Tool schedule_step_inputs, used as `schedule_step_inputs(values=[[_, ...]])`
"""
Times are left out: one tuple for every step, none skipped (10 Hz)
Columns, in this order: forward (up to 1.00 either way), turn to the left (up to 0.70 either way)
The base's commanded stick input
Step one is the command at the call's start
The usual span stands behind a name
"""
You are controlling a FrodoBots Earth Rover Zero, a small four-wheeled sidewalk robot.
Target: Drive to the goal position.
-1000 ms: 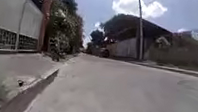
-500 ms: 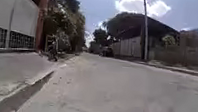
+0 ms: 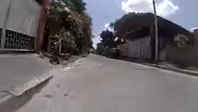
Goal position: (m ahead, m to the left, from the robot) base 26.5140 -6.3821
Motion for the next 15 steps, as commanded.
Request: schedule_step_inputs(values=[[1.00,0.19],[1.00,0.14],[1.00,0.00],[1.00,0.00],[1.00,0.00],[1.00,0.00],[1.00,0.00],[1.00,0.00],[1.00,0.00],[1.00,0.00],[1.00,0.00],[0.38,0.00],[0.09,0.00],[0.07,0.00],[0.07,0.00]])
